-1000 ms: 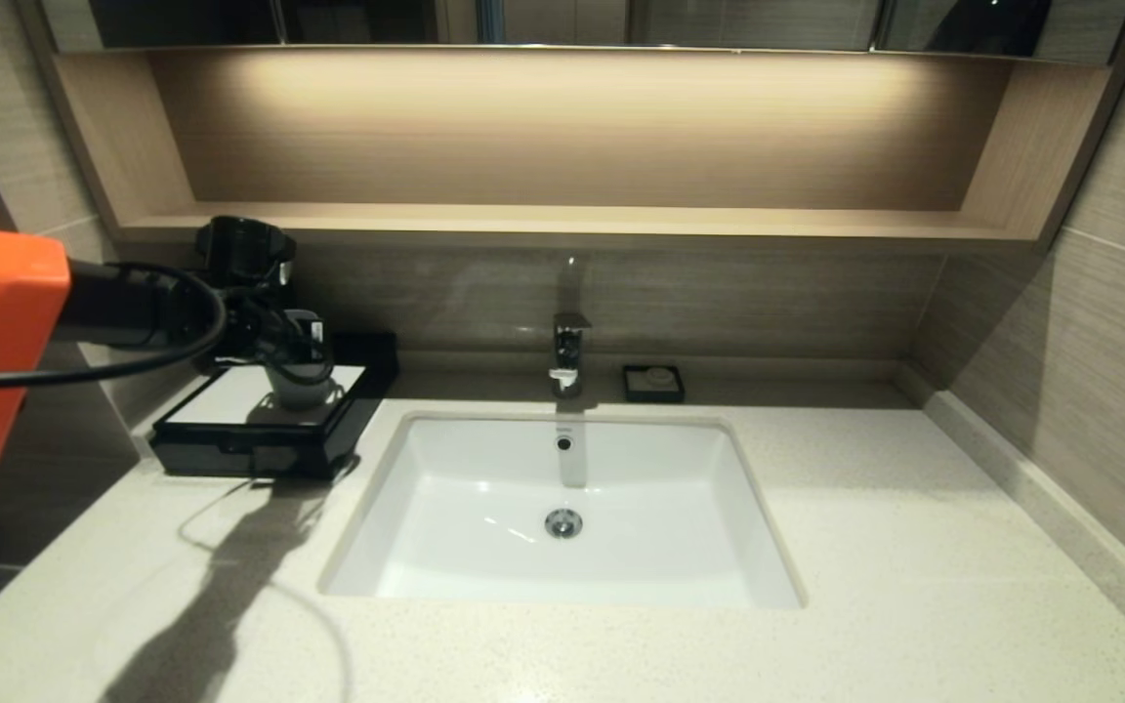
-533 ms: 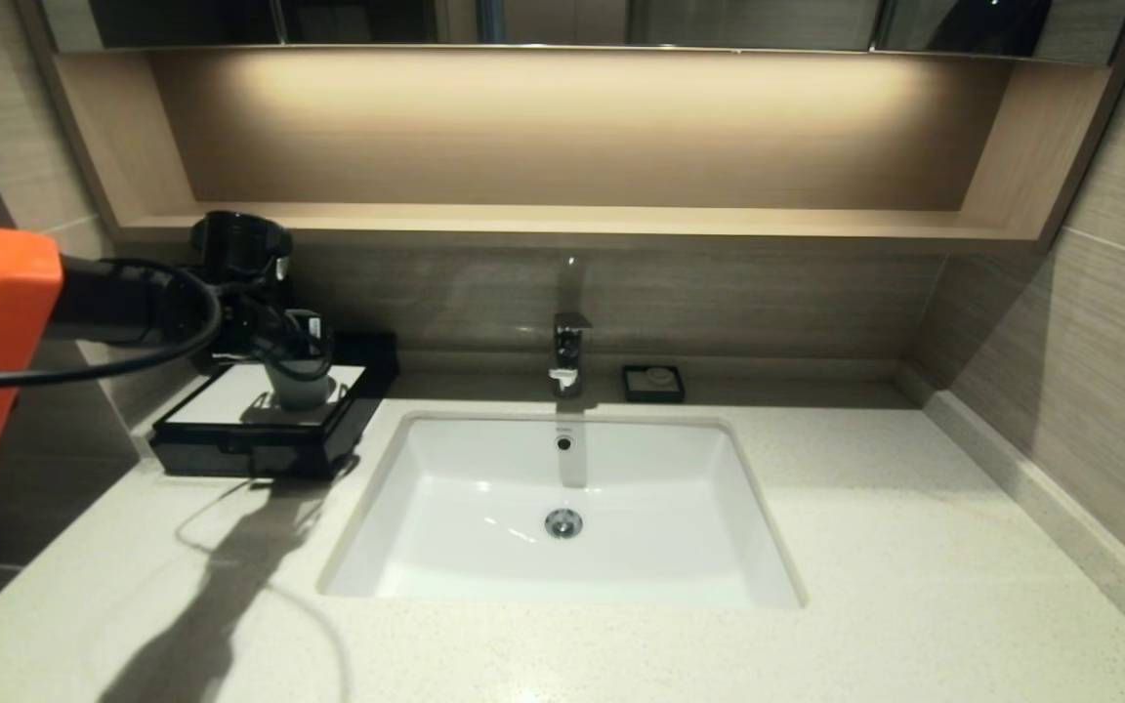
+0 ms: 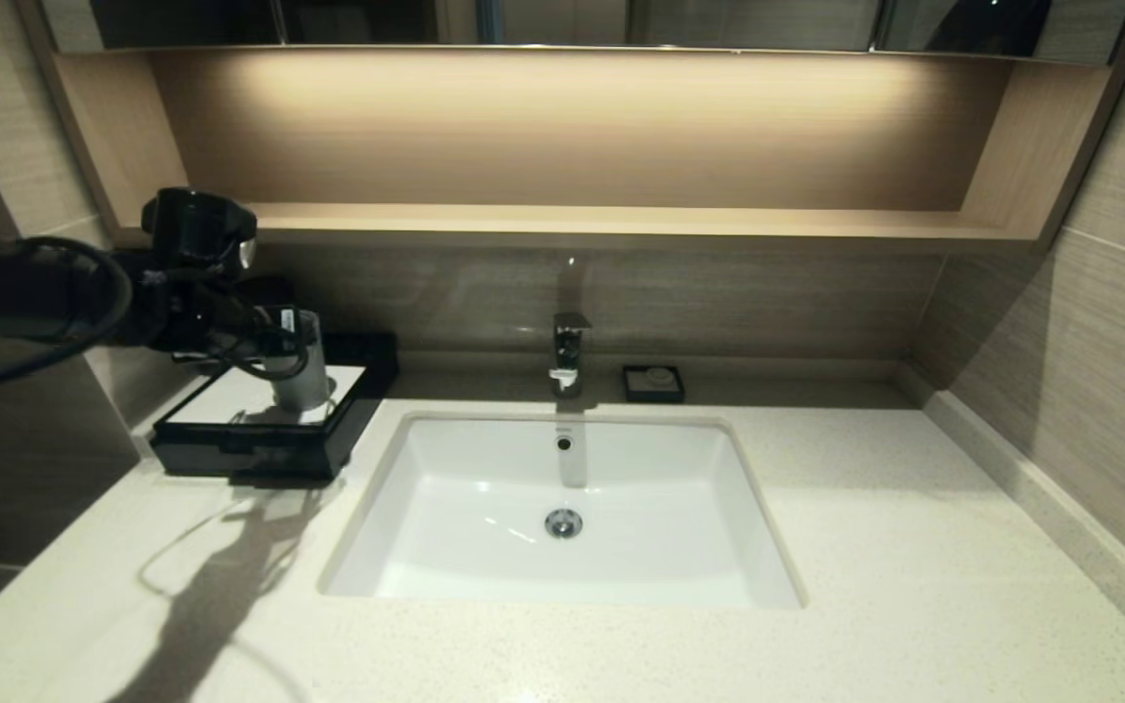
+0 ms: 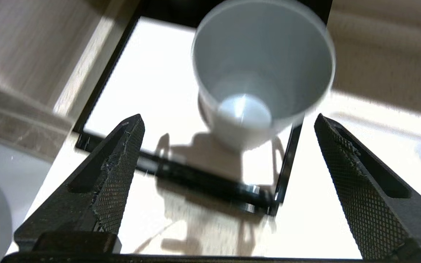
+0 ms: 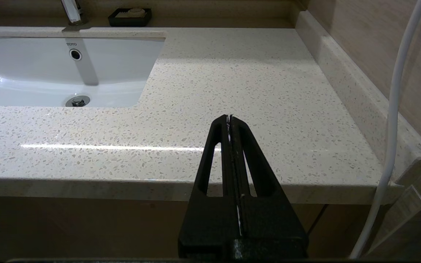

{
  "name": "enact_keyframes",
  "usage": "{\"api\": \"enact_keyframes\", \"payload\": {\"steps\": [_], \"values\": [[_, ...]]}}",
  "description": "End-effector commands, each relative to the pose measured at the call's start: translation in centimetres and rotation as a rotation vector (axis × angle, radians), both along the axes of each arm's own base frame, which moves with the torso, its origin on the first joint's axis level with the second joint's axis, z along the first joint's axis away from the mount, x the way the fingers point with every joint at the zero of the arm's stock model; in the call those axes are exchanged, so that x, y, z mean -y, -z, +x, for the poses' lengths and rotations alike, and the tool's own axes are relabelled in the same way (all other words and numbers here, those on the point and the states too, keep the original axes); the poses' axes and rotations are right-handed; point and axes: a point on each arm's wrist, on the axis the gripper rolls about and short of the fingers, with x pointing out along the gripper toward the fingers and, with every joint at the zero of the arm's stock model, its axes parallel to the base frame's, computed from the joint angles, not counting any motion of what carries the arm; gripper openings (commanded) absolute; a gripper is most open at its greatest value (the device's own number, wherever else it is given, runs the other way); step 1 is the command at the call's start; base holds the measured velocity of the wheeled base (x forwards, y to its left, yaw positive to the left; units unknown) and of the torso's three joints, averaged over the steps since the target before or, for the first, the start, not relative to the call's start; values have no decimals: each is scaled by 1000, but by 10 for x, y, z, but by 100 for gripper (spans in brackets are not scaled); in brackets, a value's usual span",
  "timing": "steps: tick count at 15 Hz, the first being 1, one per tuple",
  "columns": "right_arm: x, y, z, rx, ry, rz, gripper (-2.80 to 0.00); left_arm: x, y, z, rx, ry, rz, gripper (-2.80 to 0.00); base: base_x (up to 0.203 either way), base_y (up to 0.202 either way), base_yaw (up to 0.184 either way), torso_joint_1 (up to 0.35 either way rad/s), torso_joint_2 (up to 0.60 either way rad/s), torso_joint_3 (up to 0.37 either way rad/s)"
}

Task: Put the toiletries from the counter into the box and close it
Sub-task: Place the cup on the storage box

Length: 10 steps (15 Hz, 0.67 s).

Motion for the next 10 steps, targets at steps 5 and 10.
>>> {"api": "enact_keyframes", "payload": {"steps": [5, 10], "values": [[0, 0, 0, -1, 0, 0, -280, 0, -1, -41, 22, -6, -21, -280, 0, 0, 0, 0, 0, 0], [0, 0, 0, -1, 0, 0, -280, 0, 17, -55, 38, -5, -21, -280, 0, 0, 0, 0, 0, 0]]}}
